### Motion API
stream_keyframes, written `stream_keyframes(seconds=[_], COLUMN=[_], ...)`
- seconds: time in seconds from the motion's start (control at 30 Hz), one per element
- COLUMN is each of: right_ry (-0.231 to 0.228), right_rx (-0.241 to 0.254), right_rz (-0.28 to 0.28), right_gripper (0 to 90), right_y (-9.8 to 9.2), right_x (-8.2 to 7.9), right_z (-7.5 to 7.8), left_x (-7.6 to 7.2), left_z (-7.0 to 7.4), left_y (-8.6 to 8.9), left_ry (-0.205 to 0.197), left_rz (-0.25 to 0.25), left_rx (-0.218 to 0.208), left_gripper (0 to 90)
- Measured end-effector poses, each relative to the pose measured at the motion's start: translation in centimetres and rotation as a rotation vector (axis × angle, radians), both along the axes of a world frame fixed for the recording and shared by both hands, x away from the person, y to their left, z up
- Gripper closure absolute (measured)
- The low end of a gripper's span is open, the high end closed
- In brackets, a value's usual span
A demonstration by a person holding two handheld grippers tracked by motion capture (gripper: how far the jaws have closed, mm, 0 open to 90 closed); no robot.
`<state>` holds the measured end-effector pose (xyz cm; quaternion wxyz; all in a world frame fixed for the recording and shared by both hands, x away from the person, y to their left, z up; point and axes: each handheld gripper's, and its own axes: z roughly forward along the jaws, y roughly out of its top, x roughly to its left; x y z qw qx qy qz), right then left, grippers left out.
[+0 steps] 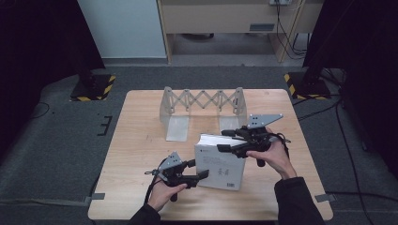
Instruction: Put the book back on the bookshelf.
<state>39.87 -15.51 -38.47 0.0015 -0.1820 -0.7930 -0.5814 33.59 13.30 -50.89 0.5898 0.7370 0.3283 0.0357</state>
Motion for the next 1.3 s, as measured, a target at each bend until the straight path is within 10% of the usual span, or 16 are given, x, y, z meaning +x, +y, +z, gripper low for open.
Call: stream_keyframes(seconds=[1.3], right_ry=[-0.05], right_rx=[0.008], right_rz=[0.047], right_gripper=[36.7], right_y=[1.2], right_x=[-0.2], right_z=[0.8], left_x=[-0.2], left_z=[0.0], left_y=[0.0], left_ry=[-0.005], left_rz=[-0.016], left_rx=[0.003], left_gripper=[29.2])
